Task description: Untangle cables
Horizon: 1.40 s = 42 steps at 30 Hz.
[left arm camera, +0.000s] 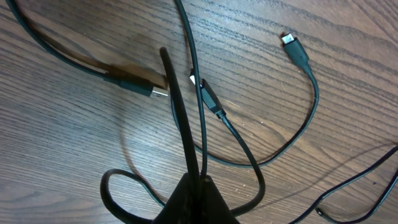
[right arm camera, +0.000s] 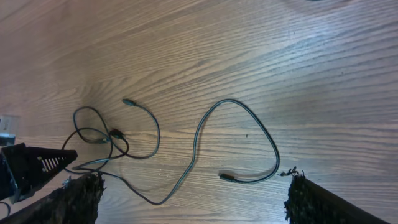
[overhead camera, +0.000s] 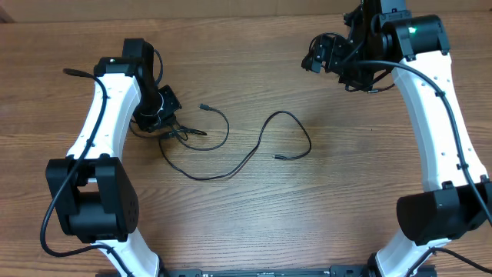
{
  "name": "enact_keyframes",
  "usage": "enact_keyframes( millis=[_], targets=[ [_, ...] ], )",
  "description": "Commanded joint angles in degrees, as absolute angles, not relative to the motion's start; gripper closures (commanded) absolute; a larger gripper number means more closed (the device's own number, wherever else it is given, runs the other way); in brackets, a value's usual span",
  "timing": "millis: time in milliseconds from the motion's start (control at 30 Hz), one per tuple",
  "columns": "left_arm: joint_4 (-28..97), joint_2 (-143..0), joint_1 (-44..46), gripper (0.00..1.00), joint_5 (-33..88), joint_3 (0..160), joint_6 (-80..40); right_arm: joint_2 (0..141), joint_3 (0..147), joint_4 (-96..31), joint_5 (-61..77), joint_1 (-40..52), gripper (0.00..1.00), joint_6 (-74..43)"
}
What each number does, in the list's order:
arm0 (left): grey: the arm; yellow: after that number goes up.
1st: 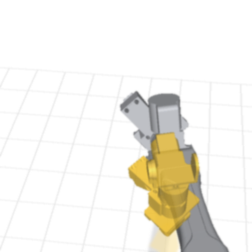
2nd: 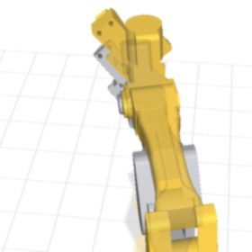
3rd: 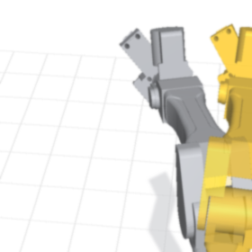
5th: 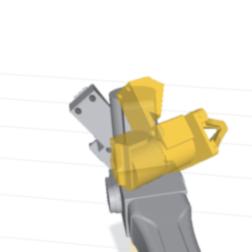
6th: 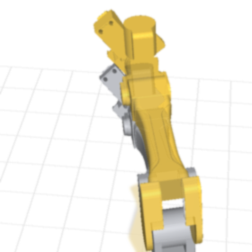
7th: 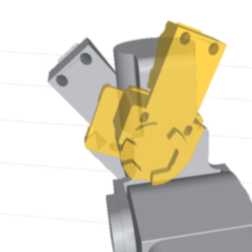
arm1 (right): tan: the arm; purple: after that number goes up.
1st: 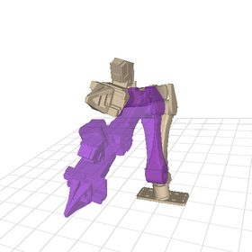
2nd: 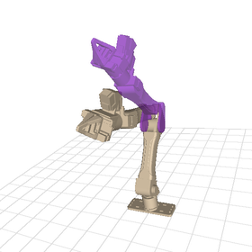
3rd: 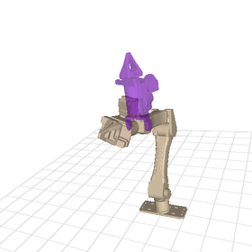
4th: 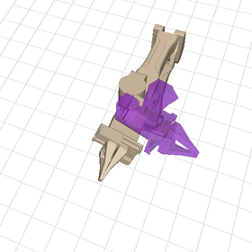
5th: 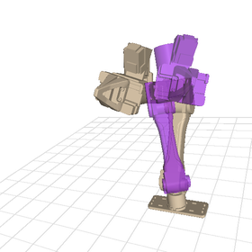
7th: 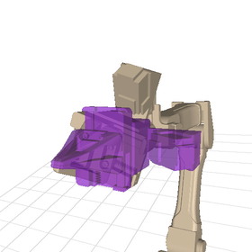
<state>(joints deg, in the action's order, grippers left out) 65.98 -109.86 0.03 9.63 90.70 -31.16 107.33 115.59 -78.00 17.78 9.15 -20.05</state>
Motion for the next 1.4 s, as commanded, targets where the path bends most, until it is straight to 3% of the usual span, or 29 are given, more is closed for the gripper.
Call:
enact_keyframes(
  millis=[0, 300, 600, 933, 1067, 1267, 1367],
  targets=[
    [67.26, -109.36, 0.21, 0.96, 12.38, 94.28, -29.06, 108.57, 115.44, -77.97, 18.11, 9.43, 0.05, -19.57],
    [77.58, -102.61, 0.19, 0.96, 17.74, 118.76, -23.68, 113.95, 115.44, -80.49, 18.33, 11.18, 0.06, -19.57],
    [76.71, -93.6, -0.1, 0.96, 18.59, 135.72, -23.57, 117.62, 115.44, -76.99, 18.06, 18.26, 0.05, -19.4],
    [71.5, -87.72, -0.08, 0.96, 3.4, 136.81, -34.2, 120.4, 115.44, -76.05, 18.09, 22.76, 0.04, -19.42],
    [69.73, -87.72, -0.08, 0.96, 6.22, 136.81, -36.21, 120.49, 115.44, -75.53, 18.09, 23.97, 0.04, -19.4],
    [54.87, -87.57, -0.08, 0.96, 20.43, 136.81, -36.38, 120.57, 115.44, -75.05, 18.09, 25.28, 0.04, -19.42],
    [51.77, -87.59, -0.08, 0.96, 20.43, 136.81, -38.85, 120.57, 115.44, -74.96, 18.06, 25.96, 0.04, -19.4]
  ],
)
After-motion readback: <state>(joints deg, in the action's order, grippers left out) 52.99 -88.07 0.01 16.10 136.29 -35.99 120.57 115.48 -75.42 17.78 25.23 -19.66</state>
